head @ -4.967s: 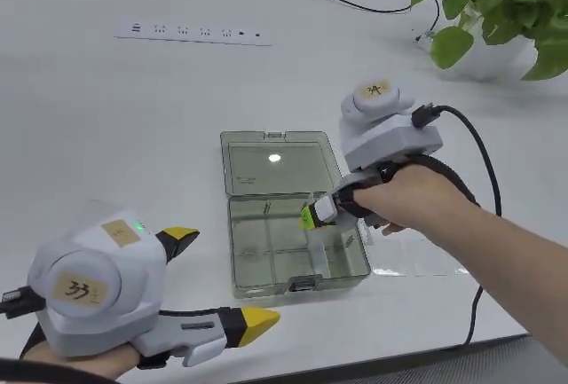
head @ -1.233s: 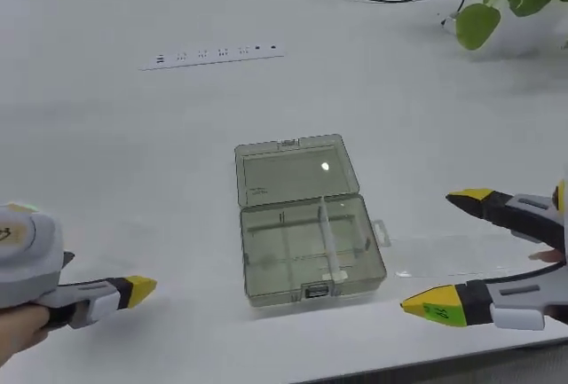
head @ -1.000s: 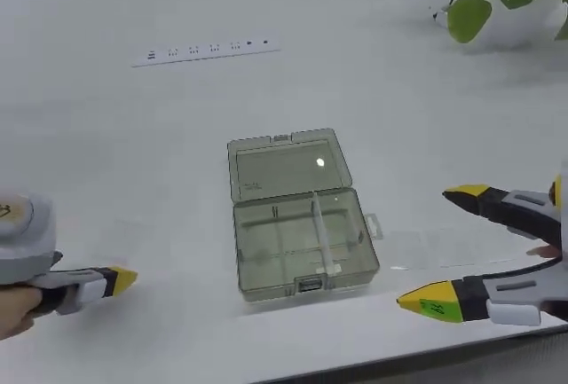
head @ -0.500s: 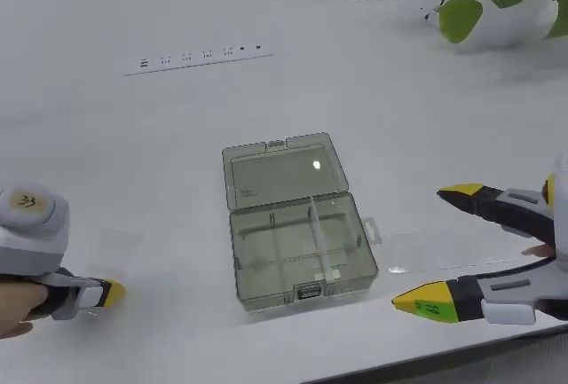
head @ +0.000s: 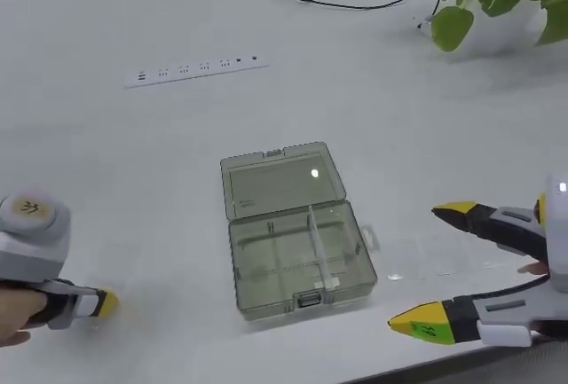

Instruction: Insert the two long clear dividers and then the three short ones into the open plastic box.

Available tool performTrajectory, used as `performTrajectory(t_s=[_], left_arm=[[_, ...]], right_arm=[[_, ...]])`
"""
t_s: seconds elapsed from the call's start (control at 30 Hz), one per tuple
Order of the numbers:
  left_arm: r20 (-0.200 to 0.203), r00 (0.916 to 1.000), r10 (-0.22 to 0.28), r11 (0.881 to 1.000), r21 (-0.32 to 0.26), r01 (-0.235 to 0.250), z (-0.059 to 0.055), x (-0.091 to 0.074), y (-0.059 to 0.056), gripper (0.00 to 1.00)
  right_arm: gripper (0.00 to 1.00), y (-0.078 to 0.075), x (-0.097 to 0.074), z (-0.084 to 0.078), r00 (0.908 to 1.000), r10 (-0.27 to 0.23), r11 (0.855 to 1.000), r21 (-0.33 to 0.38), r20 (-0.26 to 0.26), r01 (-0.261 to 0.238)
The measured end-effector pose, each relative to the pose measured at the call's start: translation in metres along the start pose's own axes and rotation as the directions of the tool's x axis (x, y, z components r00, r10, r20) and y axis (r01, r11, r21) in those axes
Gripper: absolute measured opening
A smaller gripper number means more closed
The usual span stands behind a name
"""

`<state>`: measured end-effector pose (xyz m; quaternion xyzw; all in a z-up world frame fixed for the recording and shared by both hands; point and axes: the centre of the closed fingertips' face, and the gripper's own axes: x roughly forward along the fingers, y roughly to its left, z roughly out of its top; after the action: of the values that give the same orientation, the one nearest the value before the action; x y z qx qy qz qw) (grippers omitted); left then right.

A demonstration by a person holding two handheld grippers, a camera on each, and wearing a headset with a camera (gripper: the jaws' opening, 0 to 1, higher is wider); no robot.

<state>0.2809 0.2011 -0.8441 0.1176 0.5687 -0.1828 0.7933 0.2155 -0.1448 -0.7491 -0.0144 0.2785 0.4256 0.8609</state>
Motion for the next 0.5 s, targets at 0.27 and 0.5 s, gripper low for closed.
performTrajectory(t_s=[0.27,0.5], left_arm=[[0.019,0.9997,-0.015,1.0,-0.025,0.015,0.0011,-0.0021,-0.001,0.3],[0.082,0.9953,-0.052,0.995,-0.083,0.059,0.006,-0.0061,-0.0083,0.3]], right_arm=[[1.0,-0.0002,0.0021,0.0019,1.0,0.003,1.0,-0.005,-0.009,-0.004],[1.0,0.0027,0.0099,0.0051,0.9996,0.016,1.0,0.002,-0.022,-0.016]])
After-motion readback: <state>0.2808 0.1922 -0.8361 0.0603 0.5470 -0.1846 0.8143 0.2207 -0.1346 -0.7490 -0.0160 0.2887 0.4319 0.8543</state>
